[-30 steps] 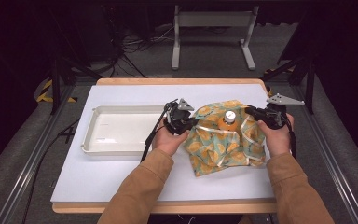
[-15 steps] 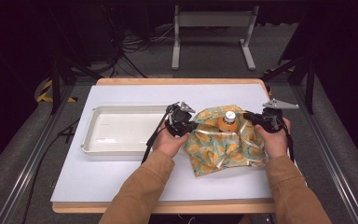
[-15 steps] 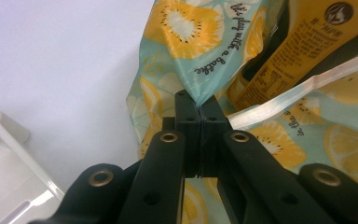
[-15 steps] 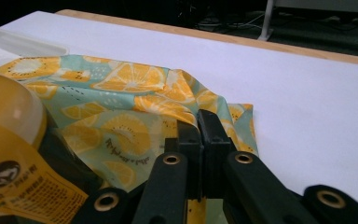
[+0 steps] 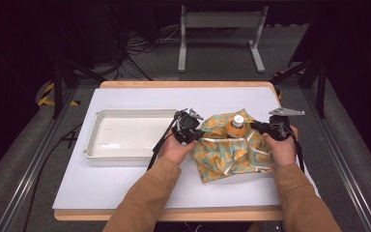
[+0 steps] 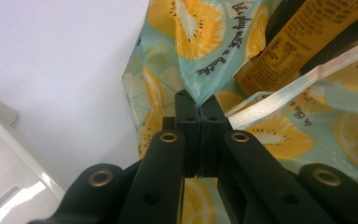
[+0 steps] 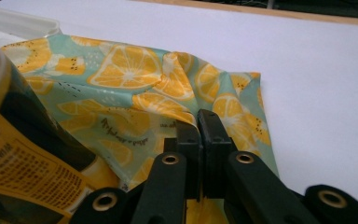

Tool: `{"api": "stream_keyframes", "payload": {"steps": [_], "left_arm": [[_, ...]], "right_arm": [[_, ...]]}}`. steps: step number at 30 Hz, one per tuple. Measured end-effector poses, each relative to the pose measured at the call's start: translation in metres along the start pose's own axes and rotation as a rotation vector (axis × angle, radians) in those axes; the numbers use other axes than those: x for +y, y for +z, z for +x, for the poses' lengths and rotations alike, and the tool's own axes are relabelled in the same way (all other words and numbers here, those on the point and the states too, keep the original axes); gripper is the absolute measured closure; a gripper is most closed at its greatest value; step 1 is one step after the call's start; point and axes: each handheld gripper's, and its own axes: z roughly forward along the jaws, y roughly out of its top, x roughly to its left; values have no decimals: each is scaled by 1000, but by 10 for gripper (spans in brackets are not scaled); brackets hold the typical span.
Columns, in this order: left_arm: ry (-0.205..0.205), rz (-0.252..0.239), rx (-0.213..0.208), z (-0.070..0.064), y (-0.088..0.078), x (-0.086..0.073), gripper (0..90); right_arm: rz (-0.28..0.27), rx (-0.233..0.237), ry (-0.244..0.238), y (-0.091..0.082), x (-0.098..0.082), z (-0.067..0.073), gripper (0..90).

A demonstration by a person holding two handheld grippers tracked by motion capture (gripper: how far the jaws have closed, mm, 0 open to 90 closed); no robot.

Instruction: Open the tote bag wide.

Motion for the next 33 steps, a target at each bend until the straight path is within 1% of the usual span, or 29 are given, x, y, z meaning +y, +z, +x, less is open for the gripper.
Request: {"api": "stream_keyframes", "payload": {"steps": [6,9,11,14,19,20,21,22,23,25,26,27,29,31,33], "left_arm": [[-6,19,1,1,2,-1,895],[-10,29,-1,1,4,-1,895],[-9,34,0,1,5,-2,895],[-6,42,0,0,6,-2,895],[0,43,1,0,6,-3,888],[-2,37,3,0,5,-3,888],[-6,33,8,-1,4,-4,842],[-6,24,11,-1,2,-4,842],[-6,5,16,-1,0,-4,808],[-3,-26,42,-2,-5,-5,693],[1,-42,40,-2,-8,-5,635],[0,-51,39,-3,-10,-5,601],[13,-75,37,-4,-15,-4,555],[23,-91,42,-6,-19,-4,534],[39,-108,37,-9,-22,-4,528]], "right_arm": [[28,-1,15,4,-4,0,873],[40,-4,15,5,-6,0,874],[49,-5,11,6,-6,0,874],[66,-7,21,7,-7,-1,873],[75,-5,22,7,-8,-1,864],[75,-4,25,6,-7,0,852],[66,-5,27,3,-6,0,791],[66,-5,27,3,-6,0,791],[62,-4,30,2,-6,-1,759],[48,6,45,-3,-5,-2,662],[47,3,45,-4,-5,-2,616],[45,1,45,-6,-4,-2,563],[30,18,54,-10,-3,-3,470],[14,23,60,-15,-3,-3,432],[-14,39,67,-21,-1,-3,405]]}}
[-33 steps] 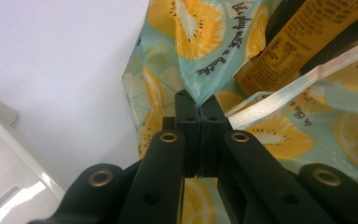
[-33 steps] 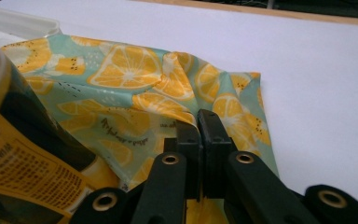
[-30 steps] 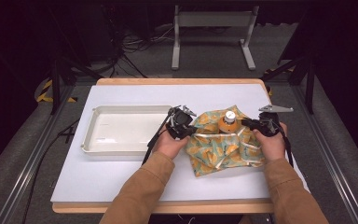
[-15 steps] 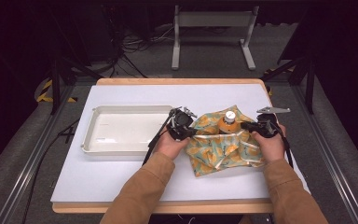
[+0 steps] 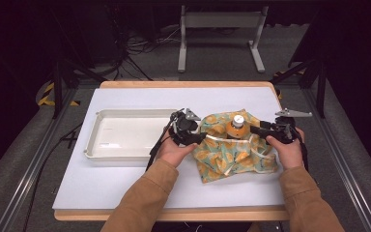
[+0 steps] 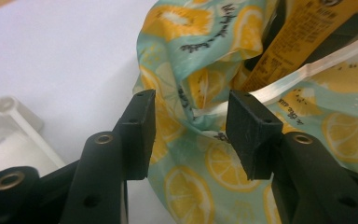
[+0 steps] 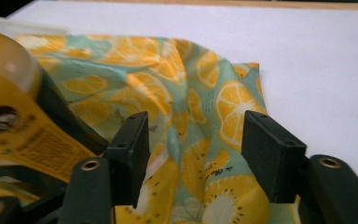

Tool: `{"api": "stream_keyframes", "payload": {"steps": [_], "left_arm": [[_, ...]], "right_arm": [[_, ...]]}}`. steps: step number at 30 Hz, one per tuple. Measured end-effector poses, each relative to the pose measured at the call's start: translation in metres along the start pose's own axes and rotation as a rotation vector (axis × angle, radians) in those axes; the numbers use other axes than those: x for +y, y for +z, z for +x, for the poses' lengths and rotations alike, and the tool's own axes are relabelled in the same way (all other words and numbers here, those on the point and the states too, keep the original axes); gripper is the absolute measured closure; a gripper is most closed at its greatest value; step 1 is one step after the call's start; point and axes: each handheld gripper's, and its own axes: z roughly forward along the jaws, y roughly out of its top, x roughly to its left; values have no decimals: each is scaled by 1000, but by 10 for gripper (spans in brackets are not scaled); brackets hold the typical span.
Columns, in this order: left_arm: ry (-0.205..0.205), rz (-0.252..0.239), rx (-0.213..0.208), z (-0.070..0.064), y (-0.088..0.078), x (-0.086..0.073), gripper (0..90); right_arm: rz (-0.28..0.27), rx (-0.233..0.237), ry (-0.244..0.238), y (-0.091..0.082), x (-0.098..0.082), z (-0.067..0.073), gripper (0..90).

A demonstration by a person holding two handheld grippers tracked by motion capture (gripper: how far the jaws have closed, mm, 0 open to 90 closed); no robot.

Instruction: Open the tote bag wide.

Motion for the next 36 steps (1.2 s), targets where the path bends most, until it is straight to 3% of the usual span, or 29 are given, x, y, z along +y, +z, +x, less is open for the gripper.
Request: {"api": "stream_keyframes", "payload": {"steps": [7,13,18,20,22,26,33,36], "left_arm": [[13,-30,-34,-4,-5,2,441],[-27,-87,-67,-1,-15,3,409],[-20,-111,-68,-5,-22,4,410],[-19,-115,-71,-6,-23,4,412],[0,-119,-74,-11,-28,4,416],[5,-122,-87,-16,-32,3,424],[15,-129,-95,-22,-38,-1,426],[16,-133,-96,-24,-40,-4,425]], "right_arm": [[-74,18,-6,-21,4,4,365],[-141,50,-61,-45,6,21,359],[-140,81,-118,-57,2,40,354],[-143,92,-121,-58,1,44,354],[-141,113,-140,-60,-3,52,355],[-102,139,-173,-54,-10,63,351],[-47,180,-185,-40,-18,69,321],[-13,190,-207,-36,-22,72,361]]}}
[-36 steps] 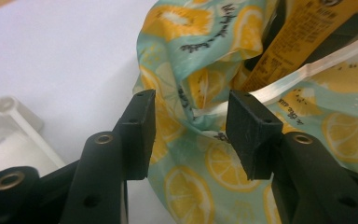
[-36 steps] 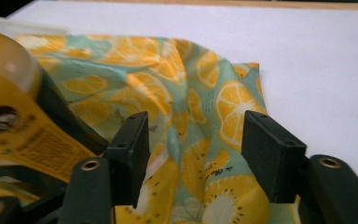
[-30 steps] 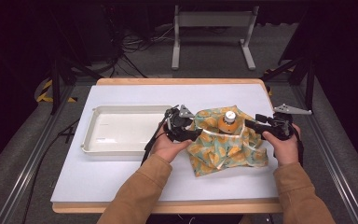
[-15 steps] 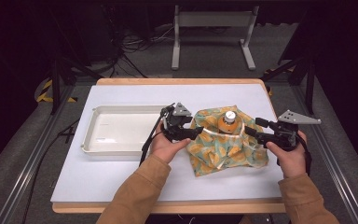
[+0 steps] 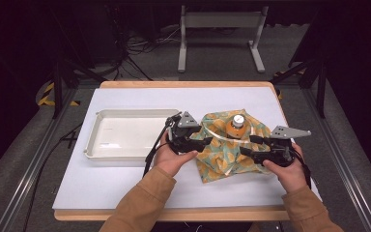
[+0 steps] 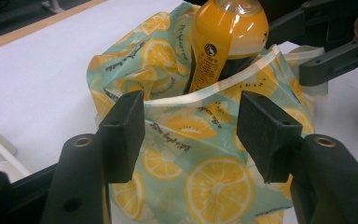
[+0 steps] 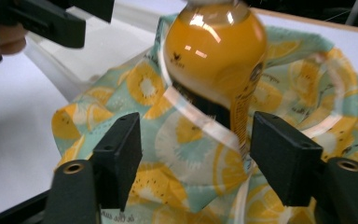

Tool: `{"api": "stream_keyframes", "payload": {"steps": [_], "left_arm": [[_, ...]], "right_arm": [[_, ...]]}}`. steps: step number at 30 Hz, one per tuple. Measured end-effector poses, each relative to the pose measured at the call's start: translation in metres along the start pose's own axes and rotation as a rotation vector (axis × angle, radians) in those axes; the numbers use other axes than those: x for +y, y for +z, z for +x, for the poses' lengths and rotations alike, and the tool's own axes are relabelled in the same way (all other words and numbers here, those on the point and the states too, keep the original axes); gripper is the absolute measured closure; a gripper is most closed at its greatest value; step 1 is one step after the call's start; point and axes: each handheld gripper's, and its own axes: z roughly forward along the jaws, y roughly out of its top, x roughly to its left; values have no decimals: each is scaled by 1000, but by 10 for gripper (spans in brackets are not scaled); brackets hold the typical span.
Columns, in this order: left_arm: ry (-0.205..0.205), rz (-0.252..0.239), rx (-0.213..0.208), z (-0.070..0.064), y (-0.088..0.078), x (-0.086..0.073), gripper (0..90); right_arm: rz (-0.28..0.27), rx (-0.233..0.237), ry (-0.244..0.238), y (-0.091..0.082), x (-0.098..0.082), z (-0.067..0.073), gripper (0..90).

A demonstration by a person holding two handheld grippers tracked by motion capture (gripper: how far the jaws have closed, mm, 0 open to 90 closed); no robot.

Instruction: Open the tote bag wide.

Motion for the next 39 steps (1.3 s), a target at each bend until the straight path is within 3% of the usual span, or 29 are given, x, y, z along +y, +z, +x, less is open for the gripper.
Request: {"api": "stream_keyframes", "payload": {"steps": [2,8,13,20,26,31,39], "left_arm": [[2,3,-2,-1,-1,-1,425],[7,-6,-21,-11,-2,-8,425],[21,-3,-38,-17,3,-8,438],[21,1,-76,-28,17,-7,496],[27,26,-92,-30,27,-9,591],[33,28,-91,-29,28,-12,705],[35,29,-109,-32,31,-16,780]], "right_arm": [[10,-1,-6,1,-1,1,389],[42,29,-41,3,-7,8,700],[66,54,-83,8,-6,20,805],[109,93,-116,23,-10,34,830],[127,124,-135,31,-13,43,831],[120,136,-146,29,-13,44,831],[132,162,-167,31,-14,49,830]]}}
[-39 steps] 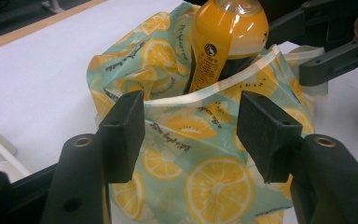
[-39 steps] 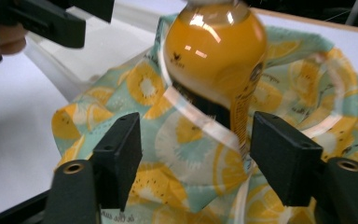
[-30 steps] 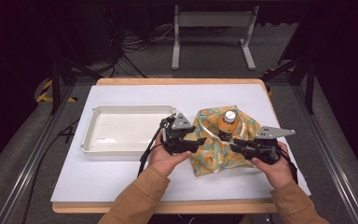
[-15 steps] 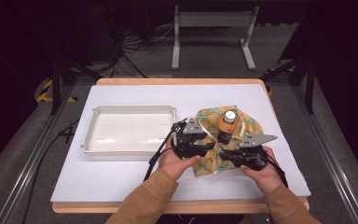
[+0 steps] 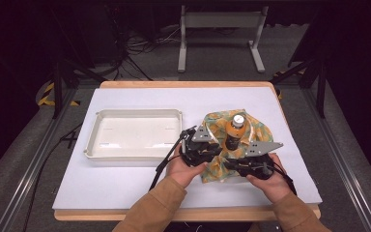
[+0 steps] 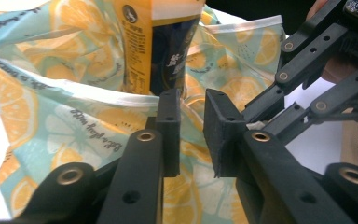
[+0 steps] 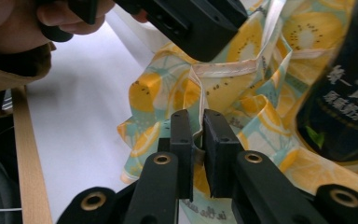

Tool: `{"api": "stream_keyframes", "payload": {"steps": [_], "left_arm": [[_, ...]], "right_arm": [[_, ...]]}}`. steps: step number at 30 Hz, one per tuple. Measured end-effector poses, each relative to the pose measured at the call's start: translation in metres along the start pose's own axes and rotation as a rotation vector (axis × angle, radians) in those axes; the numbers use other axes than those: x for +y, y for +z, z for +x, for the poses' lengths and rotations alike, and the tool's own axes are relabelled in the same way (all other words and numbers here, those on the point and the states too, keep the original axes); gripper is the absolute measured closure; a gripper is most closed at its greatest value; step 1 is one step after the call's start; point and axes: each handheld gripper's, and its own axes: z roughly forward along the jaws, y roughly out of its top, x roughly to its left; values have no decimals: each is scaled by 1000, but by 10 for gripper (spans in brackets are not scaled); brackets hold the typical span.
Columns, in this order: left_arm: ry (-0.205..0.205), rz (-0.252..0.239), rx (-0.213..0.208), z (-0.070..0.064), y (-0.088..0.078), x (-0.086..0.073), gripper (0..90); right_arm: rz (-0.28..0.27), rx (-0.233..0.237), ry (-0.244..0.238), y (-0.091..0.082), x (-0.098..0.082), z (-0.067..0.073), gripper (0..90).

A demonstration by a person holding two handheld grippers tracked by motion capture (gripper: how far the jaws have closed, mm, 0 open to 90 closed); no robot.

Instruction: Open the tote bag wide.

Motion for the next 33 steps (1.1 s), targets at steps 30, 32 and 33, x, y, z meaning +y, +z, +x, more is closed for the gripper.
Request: {"api": "stream_keyframes", "payload": {"steps": [30,32,33], "left_arm": [[4,187,22,3,20,-15,900],[1,194,27,4,21,-16,900],[1,195,29,4,22,-17,900]], "right_arm": [[-160,-56,41,-44,2,-17,732],[-181,-78,64,-49,0,-23,716],[-189,-93,82,-52,-2,-27,716]]}}
